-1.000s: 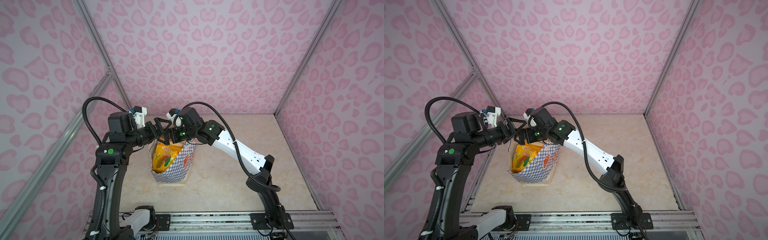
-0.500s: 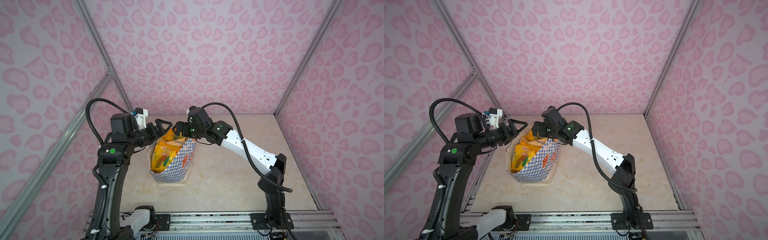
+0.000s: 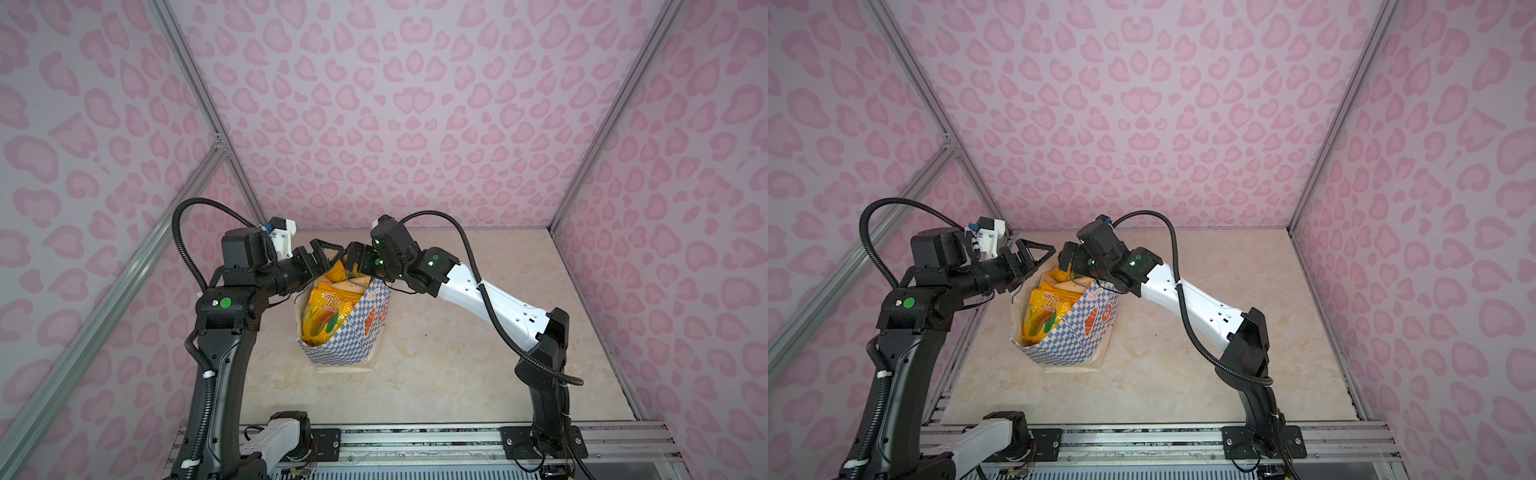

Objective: Place the snacks into the paper bag

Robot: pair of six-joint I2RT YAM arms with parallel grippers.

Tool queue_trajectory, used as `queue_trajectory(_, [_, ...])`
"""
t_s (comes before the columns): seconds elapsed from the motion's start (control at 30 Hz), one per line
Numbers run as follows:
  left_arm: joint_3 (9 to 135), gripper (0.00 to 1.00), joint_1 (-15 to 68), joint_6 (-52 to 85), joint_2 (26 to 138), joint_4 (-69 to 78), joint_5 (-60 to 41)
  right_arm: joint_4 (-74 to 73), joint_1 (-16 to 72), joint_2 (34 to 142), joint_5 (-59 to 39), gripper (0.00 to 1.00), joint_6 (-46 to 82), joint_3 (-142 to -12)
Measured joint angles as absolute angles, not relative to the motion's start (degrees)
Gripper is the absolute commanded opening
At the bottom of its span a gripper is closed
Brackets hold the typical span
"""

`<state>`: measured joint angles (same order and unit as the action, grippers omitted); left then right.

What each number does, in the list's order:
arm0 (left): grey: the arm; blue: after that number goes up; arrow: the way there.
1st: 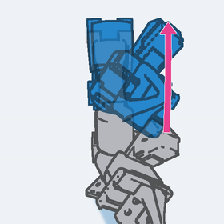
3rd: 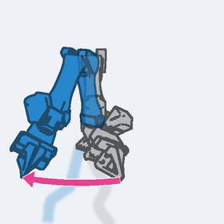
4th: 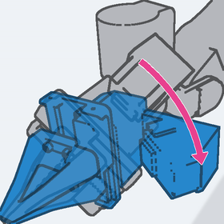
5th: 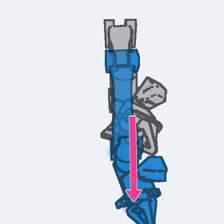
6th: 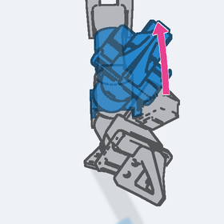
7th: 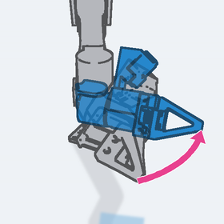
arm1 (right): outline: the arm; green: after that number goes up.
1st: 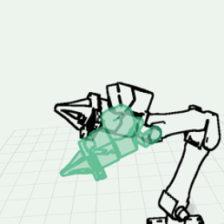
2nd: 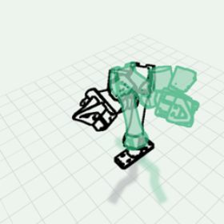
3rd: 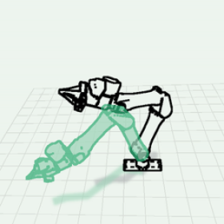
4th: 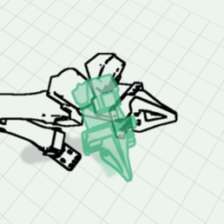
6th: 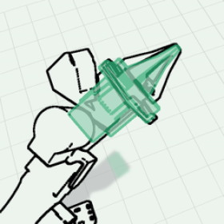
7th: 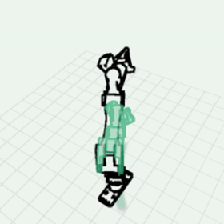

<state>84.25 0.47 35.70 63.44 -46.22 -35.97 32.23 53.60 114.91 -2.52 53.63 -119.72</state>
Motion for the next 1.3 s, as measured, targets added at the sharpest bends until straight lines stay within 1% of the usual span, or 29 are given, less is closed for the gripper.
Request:
queue_trajectory(0.2, [84.25, 0.98, 0.47, 35.48, 63.26, -46.22, -35.94, 31.40, 52.36, 116.44, -2.07, 0.99, 55.92, -119.74])
queue_trajectory(0.5, [83.02, 0.98, 0.47, 35.53, 63.31, -46.09, -35.79, 28.99, 51.96, 117.62, 2.20, 0.99, 55.94, -119.52])
queue_trajectory(0.7, [82.48, 0.98, 0.47, 35.94, 63.66, -45.30, -35.81, 21.08, 51.70, 117.84, 3.31, 0.99, 56.16, -114.98])
queue_trajectory(0.93, [82.08, 0.98, 0.47, 36.01, 63.94, -44.99, -35.90, 6.17, 51.75, 117.19, 3.44, 0.99, 57.36, -108.29])
queue_trajectory(1.13, [82.00, 0.98, 0.47, 36.36, 64.10, -44.88, -36.01, -2.57, 51.90, 118.17, 1.23, 0.99, 57.43, -109.36])
queue_trajectory(1.3, [82.00, 0.98, 0.47, 36.36, 64.36, -44.49, -36.07, -5.21, 50.43, 120.84, -1.93, 0.99, 57.84, -111.33])
